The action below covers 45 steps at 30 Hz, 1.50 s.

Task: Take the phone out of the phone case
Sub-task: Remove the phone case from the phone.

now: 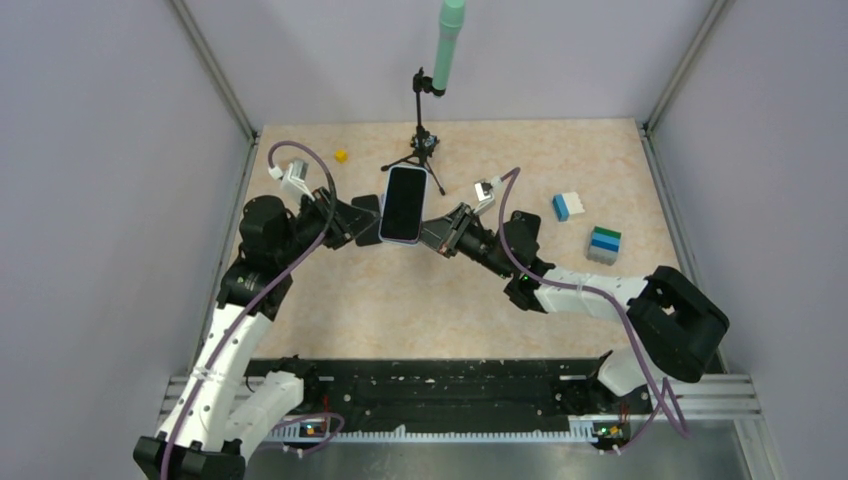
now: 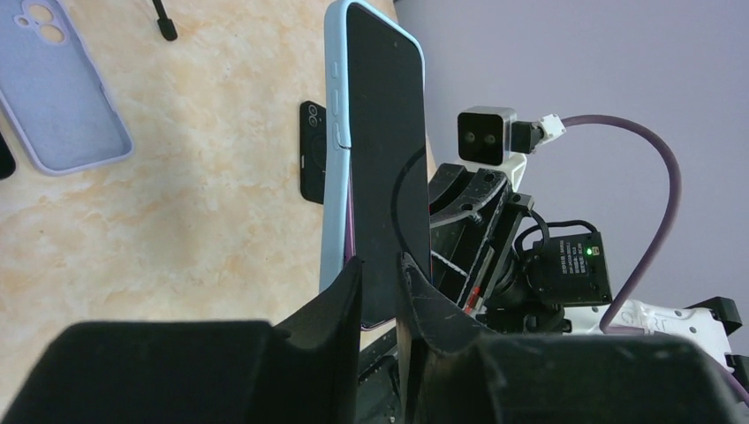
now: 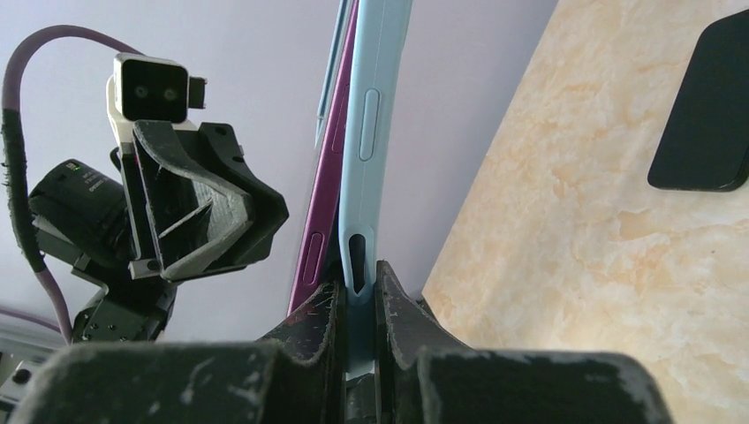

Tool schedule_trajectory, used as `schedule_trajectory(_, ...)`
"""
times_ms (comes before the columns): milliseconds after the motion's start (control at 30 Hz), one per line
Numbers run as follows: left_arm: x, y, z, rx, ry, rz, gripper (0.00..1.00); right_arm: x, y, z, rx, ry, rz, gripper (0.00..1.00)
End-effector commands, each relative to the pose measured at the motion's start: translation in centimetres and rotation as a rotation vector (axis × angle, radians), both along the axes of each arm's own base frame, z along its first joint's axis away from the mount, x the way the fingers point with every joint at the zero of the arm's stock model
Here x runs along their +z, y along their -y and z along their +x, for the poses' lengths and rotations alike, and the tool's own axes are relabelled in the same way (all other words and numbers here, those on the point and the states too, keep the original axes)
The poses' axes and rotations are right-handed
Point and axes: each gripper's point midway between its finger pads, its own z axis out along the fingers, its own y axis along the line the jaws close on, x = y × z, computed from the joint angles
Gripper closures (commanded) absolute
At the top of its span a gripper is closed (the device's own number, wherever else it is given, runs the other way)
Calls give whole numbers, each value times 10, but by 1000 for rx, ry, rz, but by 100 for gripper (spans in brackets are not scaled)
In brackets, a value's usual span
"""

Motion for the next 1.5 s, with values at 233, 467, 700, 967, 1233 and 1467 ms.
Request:
schedule_trajectory(233,-4,6,-4,-37,-54,-31,77,38,2,1,4,103,100,100)
schedule_trajectory(467,-17,7,-3,-39,-85,-34,74,39,0,0,17,109,109,100)
schedule_trajectory(700,-25,1,-1,-4,-83,12,72,40,-2,-2,31,118,123,100)
schedule_trajectory(967,-15,-6,-2,26,-42,39,66,37,-3,-1,31,111,118,100)
schedule_trajectory(1233,-11,-4,-3,17,-25,24,69,38,-4,-1,36,114,121,100)
schedule_trajectory(1467,-11,-4,-3,11,-23,35,83,37,-5,0,39,112,110,100)
